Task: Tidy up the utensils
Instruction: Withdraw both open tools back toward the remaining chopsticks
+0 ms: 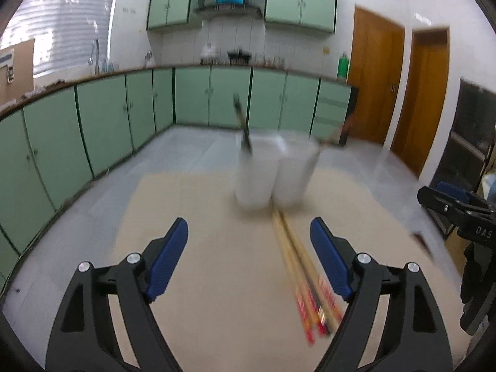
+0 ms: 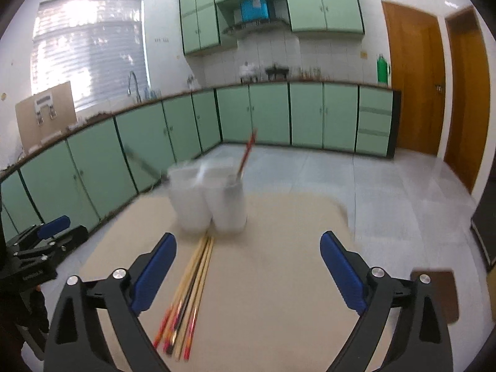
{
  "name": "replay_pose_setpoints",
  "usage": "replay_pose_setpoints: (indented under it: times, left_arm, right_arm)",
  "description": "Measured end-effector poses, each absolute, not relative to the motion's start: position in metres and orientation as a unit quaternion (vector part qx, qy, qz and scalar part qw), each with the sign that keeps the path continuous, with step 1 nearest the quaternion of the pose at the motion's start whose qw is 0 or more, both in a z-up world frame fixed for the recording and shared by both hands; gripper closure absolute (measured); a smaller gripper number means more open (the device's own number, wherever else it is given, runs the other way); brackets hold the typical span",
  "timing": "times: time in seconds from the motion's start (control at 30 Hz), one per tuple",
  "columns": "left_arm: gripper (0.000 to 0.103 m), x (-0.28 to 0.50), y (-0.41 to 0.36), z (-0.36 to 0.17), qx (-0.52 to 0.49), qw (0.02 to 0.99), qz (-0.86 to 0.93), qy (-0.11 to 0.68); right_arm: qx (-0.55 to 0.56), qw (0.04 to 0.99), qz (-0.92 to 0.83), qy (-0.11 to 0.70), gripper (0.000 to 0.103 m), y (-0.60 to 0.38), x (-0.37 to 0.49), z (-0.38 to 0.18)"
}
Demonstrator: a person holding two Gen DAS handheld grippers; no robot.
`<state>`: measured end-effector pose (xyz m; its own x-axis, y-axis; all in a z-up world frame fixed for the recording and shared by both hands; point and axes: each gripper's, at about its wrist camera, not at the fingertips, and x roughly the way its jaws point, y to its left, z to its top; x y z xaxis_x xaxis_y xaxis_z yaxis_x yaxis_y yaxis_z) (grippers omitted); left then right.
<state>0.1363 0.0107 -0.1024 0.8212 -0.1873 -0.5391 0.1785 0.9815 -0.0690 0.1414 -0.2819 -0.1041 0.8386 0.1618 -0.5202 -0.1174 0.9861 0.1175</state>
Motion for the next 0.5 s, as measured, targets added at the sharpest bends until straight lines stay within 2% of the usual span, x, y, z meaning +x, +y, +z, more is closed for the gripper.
replay_pose_setpoints:
  times: [0.23,0.5]
  left_arm:
    - [0.024,0.126,0.013,-0.171,-0.001,0.928,-0.084,0.363]
    - [0.024,0.114,0.014,-0.201,-0.003,0.915,-0.073,0.397]
  right_arm:
    - [0.043,0.931,0.081,0.353,0.015,-0.254,0.124,-0.180]
    - [0.022,0.916,0.094,0.389,0.033,-0.231,0.112,-0.213]
